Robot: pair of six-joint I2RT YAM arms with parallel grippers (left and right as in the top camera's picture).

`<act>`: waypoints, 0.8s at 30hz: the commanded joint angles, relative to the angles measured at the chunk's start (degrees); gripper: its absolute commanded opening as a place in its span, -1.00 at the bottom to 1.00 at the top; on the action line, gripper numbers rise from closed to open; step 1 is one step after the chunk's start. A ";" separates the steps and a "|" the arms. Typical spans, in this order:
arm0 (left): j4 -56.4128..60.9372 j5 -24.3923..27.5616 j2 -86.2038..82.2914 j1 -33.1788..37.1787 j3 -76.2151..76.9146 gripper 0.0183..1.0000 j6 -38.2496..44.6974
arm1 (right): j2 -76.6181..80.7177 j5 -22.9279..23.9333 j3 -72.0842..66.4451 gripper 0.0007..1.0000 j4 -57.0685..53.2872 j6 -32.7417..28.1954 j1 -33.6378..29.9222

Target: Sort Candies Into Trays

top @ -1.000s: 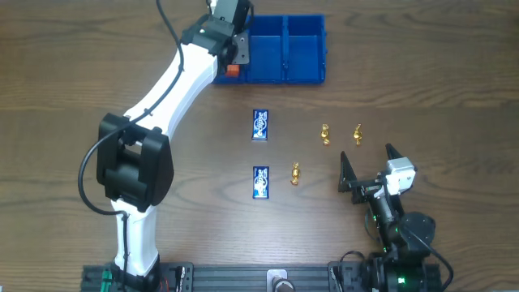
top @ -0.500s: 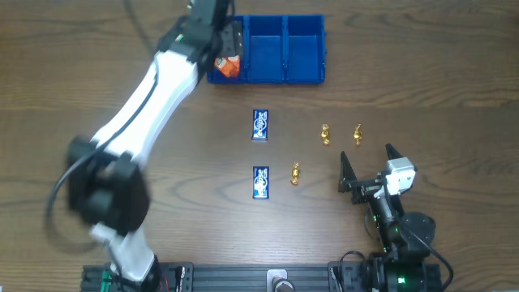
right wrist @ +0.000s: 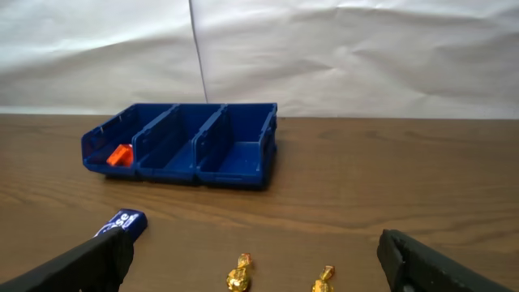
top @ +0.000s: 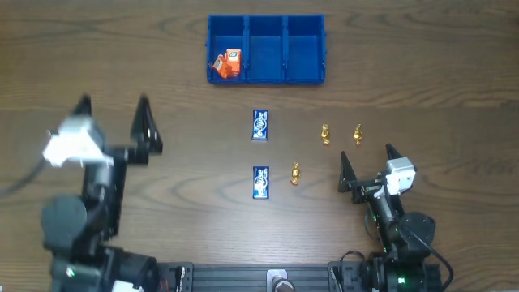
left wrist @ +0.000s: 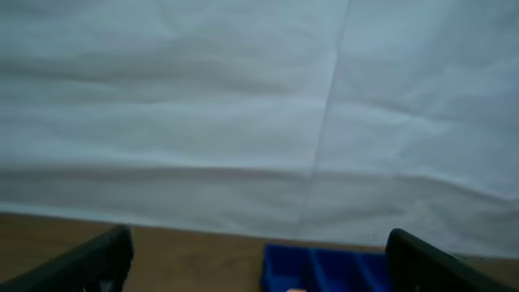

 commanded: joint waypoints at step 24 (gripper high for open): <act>-9.84 10.23 -25.97 8.98 -32.70 1.00 5.22 | -0.42 0.09 -0.17 1.00 -0.13 -0.52 -0.94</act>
